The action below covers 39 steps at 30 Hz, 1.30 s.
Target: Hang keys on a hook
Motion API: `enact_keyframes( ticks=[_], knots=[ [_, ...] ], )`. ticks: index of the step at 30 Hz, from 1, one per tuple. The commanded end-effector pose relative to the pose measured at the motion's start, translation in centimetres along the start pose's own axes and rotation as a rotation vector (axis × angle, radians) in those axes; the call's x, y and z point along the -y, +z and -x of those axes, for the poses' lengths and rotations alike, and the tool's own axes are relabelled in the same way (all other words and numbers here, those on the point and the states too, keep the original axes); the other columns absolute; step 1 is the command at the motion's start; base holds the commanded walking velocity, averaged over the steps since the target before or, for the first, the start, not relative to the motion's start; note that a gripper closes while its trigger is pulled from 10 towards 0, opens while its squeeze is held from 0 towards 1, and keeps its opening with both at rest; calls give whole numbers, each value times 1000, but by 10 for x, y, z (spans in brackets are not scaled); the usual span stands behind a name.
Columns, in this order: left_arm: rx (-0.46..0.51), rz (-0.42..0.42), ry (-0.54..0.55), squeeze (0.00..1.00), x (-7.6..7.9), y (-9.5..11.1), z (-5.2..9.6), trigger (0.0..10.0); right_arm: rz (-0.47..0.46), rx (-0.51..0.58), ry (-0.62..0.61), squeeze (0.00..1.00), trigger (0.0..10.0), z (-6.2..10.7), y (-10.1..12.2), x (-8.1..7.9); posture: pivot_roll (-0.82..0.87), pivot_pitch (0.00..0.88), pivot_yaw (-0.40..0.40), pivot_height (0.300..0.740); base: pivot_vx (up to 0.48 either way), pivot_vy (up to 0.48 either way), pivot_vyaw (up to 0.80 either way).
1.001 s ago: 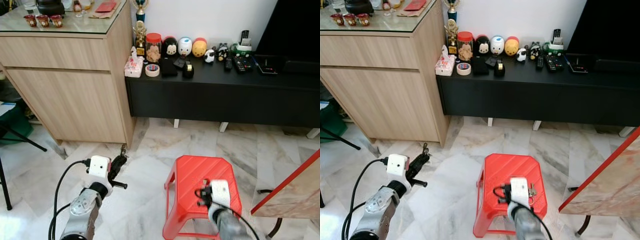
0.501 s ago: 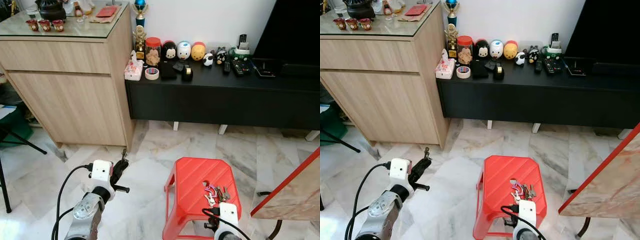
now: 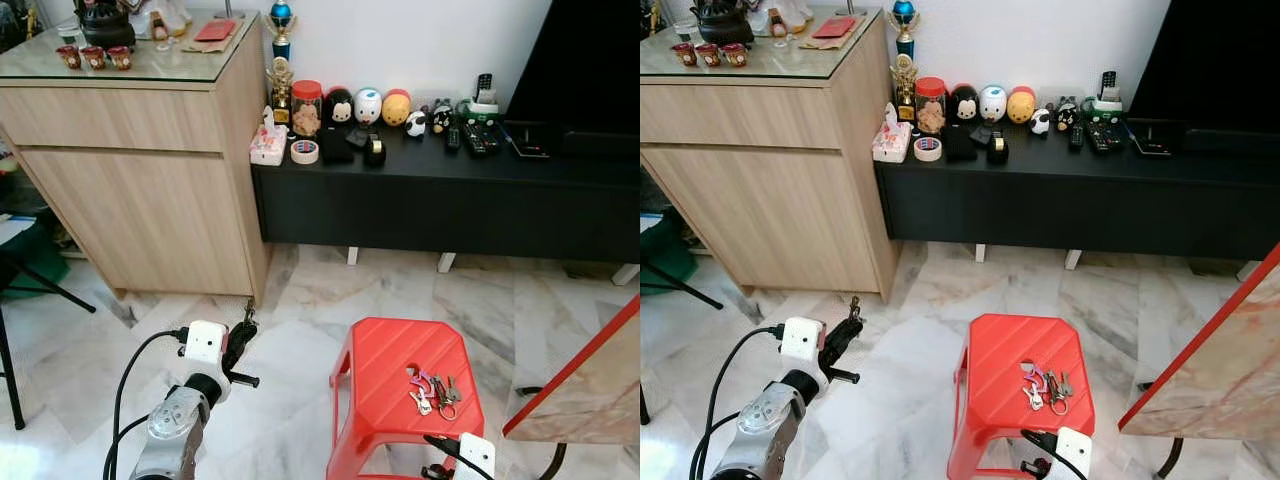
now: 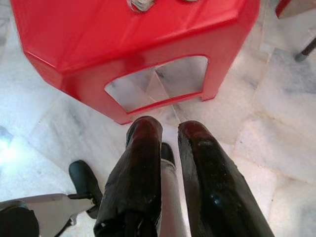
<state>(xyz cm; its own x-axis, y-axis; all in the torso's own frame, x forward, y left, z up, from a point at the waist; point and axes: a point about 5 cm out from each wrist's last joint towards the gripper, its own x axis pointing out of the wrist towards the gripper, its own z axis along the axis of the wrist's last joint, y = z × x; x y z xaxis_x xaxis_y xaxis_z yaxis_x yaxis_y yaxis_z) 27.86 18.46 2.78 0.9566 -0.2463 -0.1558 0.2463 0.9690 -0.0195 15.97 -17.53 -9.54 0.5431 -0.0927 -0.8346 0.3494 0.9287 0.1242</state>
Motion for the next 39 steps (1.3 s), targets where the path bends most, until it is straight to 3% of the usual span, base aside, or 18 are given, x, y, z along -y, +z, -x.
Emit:
enact_keyframes(
  ticks=[1,10,27,39],
  knots=[
    [11,-4,-3,0,1,2,-2,10000,-4,-6,-18,0,10000,1,-1,7,3,0,-36,740,0,0,0],
    [13,1,10,0,0,0,1,10000,-33,0,-27,0,10000,0,3,7,16,0,-42,740,0,0,0],
    [30,4,19,0,-1,3,0,10000,-20,6,-31,0,10000,-1,6,7,19,0,-49,740,-296,0,0],
    [30,15,17,0,0,2,1,10000,-8,9,-28,0,10000,-1,7,6,21,0,-52,740,0,0,0]
  ],
)
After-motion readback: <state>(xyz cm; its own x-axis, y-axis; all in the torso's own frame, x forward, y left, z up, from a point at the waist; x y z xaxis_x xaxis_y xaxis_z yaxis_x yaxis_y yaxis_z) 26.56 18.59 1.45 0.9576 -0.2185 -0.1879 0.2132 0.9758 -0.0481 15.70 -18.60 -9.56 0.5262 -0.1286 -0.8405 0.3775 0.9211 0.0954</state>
